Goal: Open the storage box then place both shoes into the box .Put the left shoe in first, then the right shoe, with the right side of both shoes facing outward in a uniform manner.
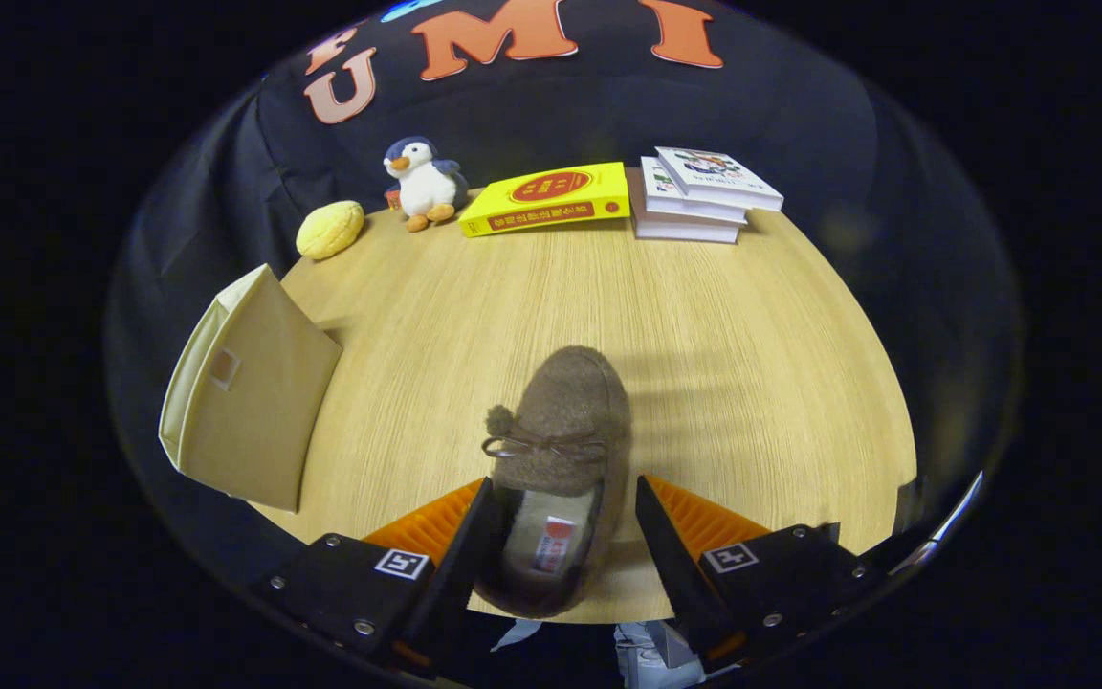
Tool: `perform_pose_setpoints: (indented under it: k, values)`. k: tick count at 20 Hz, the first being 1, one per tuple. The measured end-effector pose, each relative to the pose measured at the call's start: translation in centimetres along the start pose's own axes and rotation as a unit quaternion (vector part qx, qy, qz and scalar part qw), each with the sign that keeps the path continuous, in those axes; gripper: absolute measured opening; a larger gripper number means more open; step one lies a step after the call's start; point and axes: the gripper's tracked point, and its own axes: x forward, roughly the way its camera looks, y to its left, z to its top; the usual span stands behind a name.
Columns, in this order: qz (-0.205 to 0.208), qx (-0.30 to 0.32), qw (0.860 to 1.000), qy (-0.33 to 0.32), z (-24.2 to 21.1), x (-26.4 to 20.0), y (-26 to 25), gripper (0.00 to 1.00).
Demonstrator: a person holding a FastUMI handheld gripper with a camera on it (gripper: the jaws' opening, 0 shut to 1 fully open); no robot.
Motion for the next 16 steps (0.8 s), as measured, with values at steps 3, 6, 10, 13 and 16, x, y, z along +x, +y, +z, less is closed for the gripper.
perform_pose_setpoints:
  k: [3, 6, 10, 13, 16]
  values:
    - [-0.007, -0.004, 1.000, 0.005, -0.8, 1.8, -1.3, 0.83]
    - [-0.030, -0.009, 0.999, 0.007, -0.8, 4.0, -2.8, 0.77]
    - [-0.032, 0.024, 0.999, 0.004, -0.4, 5.6, -2.7, 0.52]
    - [-0.026, 0.031, 0.999, 0.021, -0.5, 5.7, -2.2, 0.30]
    - [-0.048, 0.031, 0.998, 0.030, -0.3, 5.4, -3.0, 0.14]
